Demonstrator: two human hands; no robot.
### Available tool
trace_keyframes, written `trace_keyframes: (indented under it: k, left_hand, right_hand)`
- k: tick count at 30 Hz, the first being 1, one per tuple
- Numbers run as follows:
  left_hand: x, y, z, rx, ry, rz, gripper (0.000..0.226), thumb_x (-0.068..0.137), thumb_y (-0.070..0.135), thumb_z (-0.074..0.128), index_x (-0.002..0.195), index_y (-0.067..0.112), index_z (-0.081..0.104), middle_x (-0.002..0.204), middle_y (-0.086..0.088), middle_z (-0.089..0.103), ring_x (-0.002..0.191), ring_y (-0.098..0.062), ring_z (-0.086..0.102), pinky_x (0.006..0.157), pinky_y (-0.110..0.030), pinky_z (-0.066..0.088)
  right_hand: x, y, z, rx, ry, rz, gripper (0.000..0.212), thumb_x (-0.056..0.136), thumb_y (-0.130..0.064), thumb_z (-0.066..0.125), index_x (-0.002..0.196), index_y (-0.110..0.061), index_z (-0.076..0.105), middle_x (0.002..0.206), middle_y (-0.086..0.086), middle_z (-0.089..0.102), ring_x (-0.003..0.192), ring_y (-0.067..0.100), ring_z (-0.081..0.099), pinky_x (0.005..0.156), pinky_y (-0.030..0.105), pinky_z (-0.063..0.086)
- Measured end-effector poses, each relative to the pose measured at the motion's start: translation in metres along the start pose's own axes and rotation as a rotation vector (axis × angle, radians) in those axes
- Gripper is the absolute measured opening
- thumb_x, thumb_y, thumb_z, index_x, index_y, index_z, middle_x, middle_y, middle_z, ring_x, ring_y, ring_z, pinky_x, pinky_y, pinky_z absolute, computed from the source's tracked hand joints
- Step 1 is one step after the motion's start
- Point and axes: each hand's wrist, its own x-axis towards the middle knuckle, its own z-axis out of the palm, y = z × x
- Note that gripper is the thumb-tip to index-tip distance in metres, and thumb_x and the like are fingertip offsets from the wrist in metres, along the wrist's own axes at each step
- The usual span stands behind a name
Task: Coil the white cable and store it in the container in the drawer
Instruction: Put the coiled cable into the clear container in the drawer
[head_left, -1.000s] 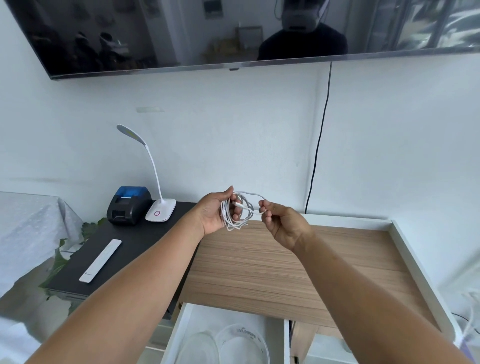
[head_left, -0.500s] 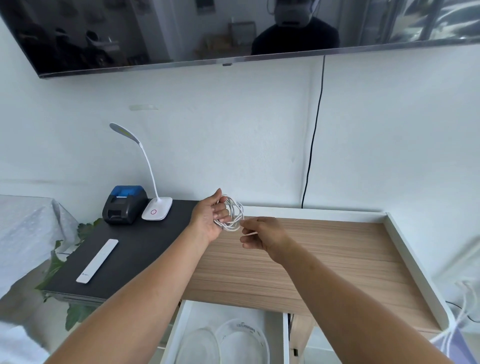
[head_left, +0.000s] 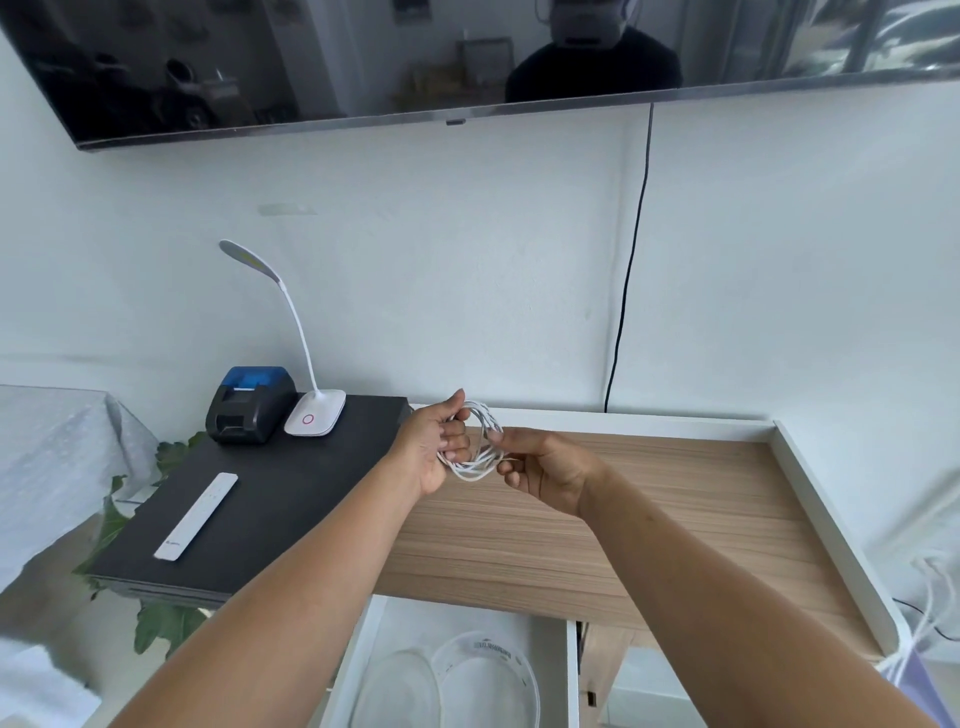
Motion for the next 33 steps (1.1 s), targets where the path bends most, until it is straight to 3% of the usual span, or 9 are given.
trace_keyframes:
  k: [7, 11, 14, 18, 22, 27, 29, 31, 33]
  left_hand:
    - [0.004, -0.038, -0.009, 0.202, 0.126, -0.052, 0.034, 0.09, 0.04, 0.065, 0.081, 0.008, 0.06, 0.039, 0.005, 0.042, 0.035, -0.01, 0.041, 0.042, -0.022, 0.041]
    - [0.006, -0.074, -0.028, 0.206, 0.15, -0.154, 0.038, 0.092, 0.048, 0.058, 0.083, 0.011, 0.064, 0.057, -0.001, 0.053, 0.048, -0.015, 0.055, 0.053, -0.026, 0.049]
    - [-0.001, -0.107, -0.046, 0.234, 0.141, -0.209, 0.037, 0.095, 0.045, 0.053, 0.088, 0.011, 0.065, 0.076, -0.009, 0.063, 0.066, -0.023, 0.062, 0.068, -0.037, 0.053]
    - [-0.021, -0.152, -0.075, 0.126, 0.078, -0.262, 0.03, 0.097, 0.036, 0.055, 0.102, 0.007, 0.062, 0.089, -0.013, 0.068, 0.086, -0.031, 0.066, 0.093, -0.05, 0.054]
    - [-0.041, -0.192, -0.1, 0.034, 0.069, -0.236, 0.033, 0.096, 0.032, 0.057, 0.104, 0.001, 0.065, 0.094, -0.015, 0.073, 0.088, -0.028, 0.071, 0.083, -0.039, 0.06]
    - [-0.051, -0.232, -0.123, 0.08, 0.308, -0.306, 0.052, 0.089, 0.052, 0.059, 0.101, 0.002, 0.068, 0.087, -0.013, 0.078, 0.076, -0.026, 0.076, 0.061, -0.034, 0.061]
    - [-0.054, -0.246, -0.127, 0.088, 0.346, -0.332, 0.055, 0.091, 0.056, 0.053, 0.096, 0.004, 0.068, 0.084, -0.012, 0.079, 0.076, -0.026, 0.077, 0.061, -0.034, 0.061]
    - [-0.057, -0.259, -0.129, 0.062, 0.345, -0.356, 0.05, 0.094, 0.053, 0.049, 0.092, 0.006, 0.067, 0.085, -0.012, 0.078, 0.081, -0.027, 0.075, 0.067, -0.036, 0.062]
    - [-0.062, -0.27, -0.128, 0.017, 0.356, -0.385, 0.034, 0.1, 0.035, 0.049, 0.092, 0.006, 0.064, 0.085, -0.01, 0.073, 0.081, -0.025, 0.072, 0.069, -0.033, 0.061]
  right_hand:
    - [0.006, 0.028, -0.012, -0.14, 0.259, 0.017, 0.009, 0.087, -0.006, 0.07, 0.08, -0.004, 0.066, 0.064, 0.005, 0.06, 0.045, 0.008, 0.056, 0.045, 0.018, 0.054]
    - [0.007, 0.059, -0.02, -0.152, 0.4, 0.051, 0.006, 0.084, -0.001, 0.072, 0.089, 0.002, 0.07, 0.072, 0.012, 0.065, 0.049, 0.014, 0.061, 0.045, 0.021, 0.056]
    - [0.007, 0.089, -0.026, -0.21, 0.517, 0.099, 0.019, 0.082, 0.0, 0.074, 0.1, 0.005, 0.071, 0.082, 0.019, 0.068, 0.058, 0.023, 0.064, 0.049, 0.028, 0.06]
    - [0.0, 0.124, -0.032, -0.281, 0.613, 0.149, 0.01, 0.078, 0.003, 0.077, 0.087, 0.002, 0.073, 0.067, 0.015, 0.068, 0.046, 0.021, 0.066, 0.046, 0.029, 0.059]
    - [-0.006, 0.153, -0.037, -0.337, 0.627, 0.227, 0.009, 0.075, 0.002, 0.08, 0.081, -0.001, 0.073, 0.072, 0.019, 0.071, 0.06, 0.031, 0.071, 0.064, 0.04, 0.063]
    - [-0.013, 0.188, -0.035, -0.376, 0.615, 0.312, 0.012, 0.072, 0.005, 0.082, 0.076, 0.0, 0.071, 0.057, 0.016, 0.069, 0.045, 0.026, 0.068, 0.046, 0.031, 0.059]
    - [-0.015, 0.202, -0.036, -0.385, 0.63, 0.345, 0.012, 0.072, 0.006, 0.081, 0.072, 0.0, 0.07, 0.054, 0.016, 0.068, 0.042, 0.027, 0.067, 0.044, 0.028, 0.057]
    - [-0.016, 0.215, -0.041, -0.401, 0.655, 0.378, 0.012, 0.073, 0.005, 0.081, 0.072, 0.001, 0.07, 0.054, 0.015, 0.068, 0.042, 0.027, 0.067, 0.043, 0.028, 0.057]
    - [-0.015, 0.226, -0.046, -0.428, 0.672, 0.411, 0.012, 0.073, 0.004, 0.081, 0.077, 0.003, 0.07, 0.053, 0.014, 0.068, 0.041, 0.027, 0.067, 0.043, 0.028, 0.058]
